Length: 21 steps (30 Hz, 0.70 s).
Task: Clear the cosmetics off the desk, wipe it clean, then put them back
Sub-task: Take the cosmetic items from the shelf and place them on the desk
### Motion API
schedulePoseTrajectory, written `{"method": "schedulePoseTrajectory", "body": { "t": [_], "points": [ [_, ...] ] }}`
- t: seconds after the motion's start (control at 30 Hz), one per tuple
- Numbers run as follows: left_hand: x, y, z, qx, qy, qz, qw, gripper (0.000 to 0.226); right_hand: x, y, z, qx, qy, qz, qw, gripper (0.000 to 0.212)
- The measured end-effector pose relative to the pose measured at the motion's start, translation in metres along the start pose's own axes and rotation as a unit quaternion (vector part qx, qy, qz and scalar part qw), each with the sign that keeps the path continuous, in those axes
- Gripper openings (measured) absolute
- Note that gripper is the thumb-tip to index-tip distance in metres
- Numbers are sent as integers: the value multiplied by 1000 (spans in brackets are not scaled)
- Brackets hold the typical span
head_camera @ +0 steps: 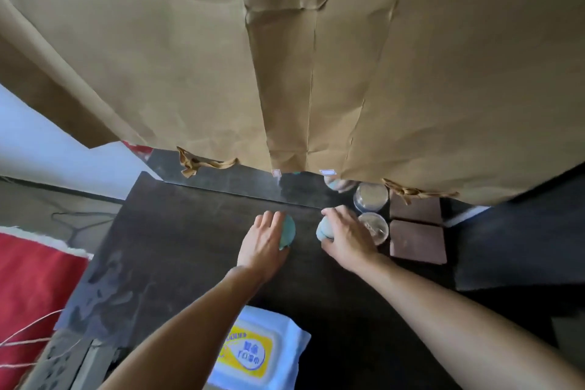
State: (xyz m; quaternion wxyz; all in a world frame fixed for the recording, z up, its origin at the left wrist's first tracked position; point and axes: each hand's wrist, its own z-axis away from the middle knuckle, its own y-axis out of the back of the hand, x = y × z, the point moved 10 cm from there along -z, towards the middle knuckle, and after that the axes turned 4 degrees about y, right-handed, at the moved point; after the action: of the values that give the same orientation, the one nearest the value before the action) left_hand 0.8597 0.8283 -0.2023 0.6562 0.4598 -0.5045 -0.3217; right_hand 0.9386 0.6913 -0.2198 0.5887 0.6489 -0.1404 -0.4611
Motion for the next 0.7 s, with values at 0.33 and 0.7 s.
{"method": "schedulePoseTrajectory", "body": {
  "t": [0.33, 0.7],
  "points": [
    [-6, -30, -51, -41, -94, -26, 994, 54, 3, -25, -25, 61, -54, -19, 996, 30],
    [-5, -14, -46, 7, -107, -107, 989, 59, 7, -14, -9, 46, -55, -48, 996, 45]
  ]
}}
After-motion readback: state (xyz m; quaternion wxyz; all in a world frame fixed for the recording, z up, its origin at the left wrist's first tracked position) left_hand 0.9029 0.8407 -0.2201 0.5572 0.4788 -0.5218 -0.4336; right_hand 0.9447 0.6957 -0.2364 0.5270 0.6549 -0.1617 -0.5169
